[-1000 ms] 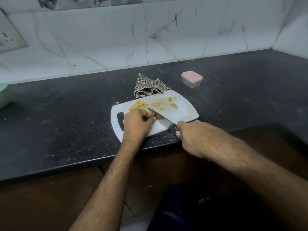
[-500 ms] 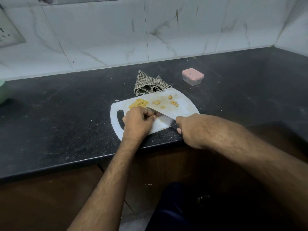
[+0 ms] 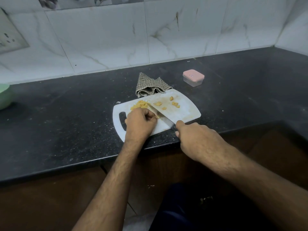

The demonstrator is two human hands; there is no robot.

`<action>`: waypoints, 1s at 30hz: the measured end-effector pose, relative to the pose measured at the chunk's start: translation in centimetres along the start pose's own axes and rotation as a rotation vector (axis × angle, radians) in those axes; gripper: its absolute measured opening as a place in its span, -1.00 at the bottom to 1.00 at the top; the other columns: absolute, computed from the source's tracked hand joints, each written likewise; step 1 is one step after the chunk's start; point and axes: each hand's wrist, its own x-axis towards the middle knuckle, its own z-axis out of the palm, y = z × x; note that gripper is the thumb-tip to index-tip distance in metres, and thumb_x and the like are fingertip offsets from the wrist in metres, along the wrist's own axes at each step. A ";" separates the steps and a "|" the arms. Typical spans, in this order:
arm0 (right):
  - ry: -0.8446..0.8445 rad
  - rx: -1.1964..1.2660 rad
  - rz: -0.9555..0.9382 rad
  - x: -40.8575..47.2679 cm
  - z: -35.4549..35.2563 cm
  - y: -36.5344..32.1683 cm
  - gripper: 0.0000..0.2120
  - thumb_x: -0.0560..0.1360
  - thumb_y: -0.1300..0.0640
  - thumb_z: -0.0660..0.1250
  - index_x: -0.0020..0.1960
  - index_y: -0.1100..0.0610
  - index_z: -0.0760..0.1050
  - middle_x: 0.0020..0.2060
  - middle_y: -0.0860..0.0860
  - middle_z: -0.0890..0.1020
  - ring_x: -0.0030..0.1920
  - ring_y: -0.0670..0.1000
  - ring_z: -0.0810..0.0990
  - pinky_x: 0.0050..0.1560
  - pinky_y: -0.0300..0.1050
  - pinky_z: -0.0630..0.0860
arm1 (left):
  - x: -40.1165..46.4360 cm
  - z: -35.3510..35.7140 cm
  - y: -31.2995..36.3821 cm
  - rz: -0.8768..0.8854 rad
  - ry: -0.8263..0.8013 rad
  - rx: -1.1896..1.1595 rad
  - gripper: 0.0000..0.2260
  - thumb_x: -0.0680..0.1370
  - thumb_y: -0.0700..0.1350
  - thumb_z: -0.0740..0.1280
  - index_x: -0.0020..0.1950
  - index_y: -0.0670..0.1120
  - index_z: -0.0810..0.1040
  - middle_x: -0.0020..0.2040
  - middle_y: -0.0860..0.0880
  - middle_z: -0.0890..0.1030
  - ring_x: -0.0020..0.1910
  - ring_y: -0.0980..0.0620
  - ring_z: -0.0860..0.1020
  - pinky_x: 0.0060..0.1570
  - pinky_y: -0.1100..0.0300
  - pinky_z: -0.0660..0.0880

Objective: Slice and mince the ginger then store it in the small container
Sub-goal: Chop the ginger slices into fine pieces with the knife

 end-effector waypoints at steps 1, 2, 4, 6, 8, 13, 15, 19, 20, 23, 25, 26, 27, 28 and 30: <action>0.007 0.000 -0.007 -0.1 -0.2 0.2 -0.84 0.70 0.05 0.06 0.22 0.06 0.31 -0.22 0.00 0.38 -0.15 0.08 0.42 -0.16 0.01 0.33 | 0.0 0.0 -0.1 -0.001 0.002 0.005 -0.90 0.48 -0.13 0.49 -0.24 0.00 0.69 -0.32 0.16 0.64 -0.23 0.17 0.60 0.10 -0.08 0.59; 0.011 -0.004 -0.013 -0.1 -0.4 0.4 -0.82 0.70 0.01 0.04 0.21 0.04 0.32 -0.24 -0.02 0.36 -0.16 0.07 0.41 -0.16 0.00 0.32 | 0.0 0.0 -0.1 -0.003 0.004 0.009 -0.90 0.48 -0.12 0.49 -0.25 0.00 0.68 -0.31 0.16 0.65 -0.22 0.16 0.61 0.10 -0.09 0.58; 0.039 -0.021 -0.015 0.1 -1.0 0.9 -0.81 0.71 -0.03 0.02 0.20 0.01 0.33 -0.27 -0.04 0.34 -0.17 0.06 0.40 -0.17 -0.02 0.32 | 0.1 0.0 -0.2 -0.001 0.004 0.008 -0.89 0.47 -0.11 0.49 -0.26 0.01 0.67 -0.31 0.17 0.64 -0.21 0.15 0.61 0.12 -0.10 0.58; 0.083 -0.054 -0.009 0.6 -1.3 1.5 -0.81 0.71 -0.05 0.02 0.19 0.00 0.33 -0.30 -0.04 0.34 -0.20 0.07 0.40 -0.19 -0.02 0.33 | 0.2 0.0 -0.2 0.003 0.003 -0.002 -0.88 0.47 -0.10 0.50 -0.26 0.04 0.66 -0.30 0.17 0.64 -0.20 0.16 0.61 0.13 -0.11 0.57; 0.119 -0.100 -0.019 1.2 -1.4 2.2 -0.79 0.70 -0.08 0.03 0.18 0.01 0.33 -0.32 -0.04 0.33 -0.21 0.08 0.41 -0.20 -0.03 0.34 | 0.1 0.1 -0.1 0.006 0.001 -0.011 -0.85 0.47 -0.10 0.50 -0.28 0.08 0.63 -0.29 0.18 0.65 -0.19 0.16 0.61 0.13 -0.11 0.57; 0.200 -0.190 -0.048 2.7 -0.9 4.1 -0.71 0.67 -0.20 0.04 0.11 0.00 0.36 -0.34 -0.03 0.33 -0.24 0.14 0.41 -0.22 -0.02 0.40 | 0.0 0.1 -0.3 0.006 0.010 -0.032 -0.83 0.45 -0.12 0.51 -0.28 0.10 0.60 -0.27 0.16 0.65 -0.19 0.17 0.61 0.12 -0.10 0.58; 0.241 -0.185 -0.057 3.3 -0.8 4.8 -0.70 0.64 -0.25 0.06 0.10 -0.03 0.34 -0.27 0.00 0.47 -0.22 0.15 0.50 -0.20 -0.02 0.47 | 0.0 0.1 -0.4 0.020 0.015 -0.035 -0.85 0.45 -0.12 0.51 -0.26 0.08 0.61 -0.25 0.16 0.65 -0.17 0.16 0.61 0.10 -0.09 0.59; 0.334 -0.200 -0.109 5.1 -0.5 6.1 -0.72 0.63 -0.26 0.09 0.10 -0.05 0.29 -0.10 -0.01 0.64 -0.15 0.17 0.62 -0.23 -0.03 0.49 | 0.1 0.1 -0.5 0.050 0.025 -0.030 -0.89 0.46 -0.13 0.49 -0.21 0.06 0.63 -0.21 0.16 0.64 -0.15 0.18 0.60 0.08 -0.08 0.59; 0.345 -0.197 -0.120 5.7 -0.4 6.3 -0.73 0.63 -0.25 0.09 0.11 -0.06 0.28 -0.09 -0.03 0.64 -0.15 0.16 0.63 -0.23 -0.03 0.51 | 0.1 0.1 -0.5 0.054 0.025 -0.026 -0.92 0.47 -0.12 0.48 -0.19 0.05 0.64 -0.20 0.16 0.64 -0.15 0.18 0.59 0.08 -0.06 0.59; 0.386 -0.162 -0.152 7.1 0.2 6.9 -0.76 0.63 -0.22 0.11 0.13 -0.07 0.29 -0.07 -0.10 0.63 -0.16 0.12 0.64 -0.25 -0.02 0.55 | 0.1 0.2 -0.4 0.059 0.025 0.005 -0.97 0.49 -0.08 0.47 -0.13 0.06 0.67 -0.14 0.18 0.62 -0.10 0.14 0.60 0.12 -0.06 0.57; 0.410 -0.130 -0.173 7.7 0.7 7.2 -0.76 0.61 -0.20 0.15 0.15 -0.08 0.31 -0.06 -0.11 0.63 -0.17 0.09 0.64 -0.27 -0.04 0.55 | 0.1 0.3 -0.3 0.064 0.022 0.020 -0.96 0.50 -0.06 0.47 -0.08 0.05 0.71 -0.14 0.21 0.60 -0.08 0.12 0.60 0.14 -0.07 0.56; 0.420 -0.100 -0.176 7.8 0.9 7.4 -0.76 0.59 -0.18 0.19 0.16 -0.08 0.32 -0.06 -0.10 0.63 -0.16 0.09 0.64 -0.28 -0.06 0.52 | 0.1 0.4 -0.3 0.072 0.017 0.025 -0.94 0.50 -0.05 0.47 -0.06 0.05 0.73 -0.15 0.23 0.58 -0.08 0.11 0.60 0.14 -0.07 0.56; 0.434 -0.060 -0.176 8.0 1.0 7.5 -0.75 0.58 -0.16 0.24 0.17 -0.08 0.33 -0.06 -0.10 0.63 -0.15 0.09 0.64 -0.29 -0.09 0.49 | 0.1 0.4 -0.4 0.080 0.014 0.035 -0.93 0.49 -0.04 0.48 -0.05 0.06 0.73 -0.14 0.24 0.57 -0.07 0.11 0.60 0.14 -0.07 0.56; 0.448 -0.026 -0.177 8.2 1.1 7.7 -0.75 0.57 -0.13 0.27 0.17 -0.08 0.34 -0.07 -0.10 0.63 -0.15 0.09 0.64 -0.31 -0.10 0.44 | 0.2 0.3 -0.4 0.086 0.011 0.047 -0.92 0.49 -0.02 0.49 -0.04 0.08 0.74 -0.13 0.23 0.57 -0.07 0.11 0.60 0.14 -0.08 0.56; 0.471 0.016 -0.190 8.6 1.3 7.7 -0.78 0.55 -0.09 0.31 0.14 -0.09 0.36 -0.12 -0.10 0.63 -0.17 0.07 0.63 -0.32 -0.11 0.43 | 0.3 0.2 -0.7 0.091 0.018 0.065 -0.93 0.48 0.00 0.51 -0.05 0.10 0.73 -0.11 0.20 0.57 -0.06 0.13 0.59 0.14 -0.09 0.55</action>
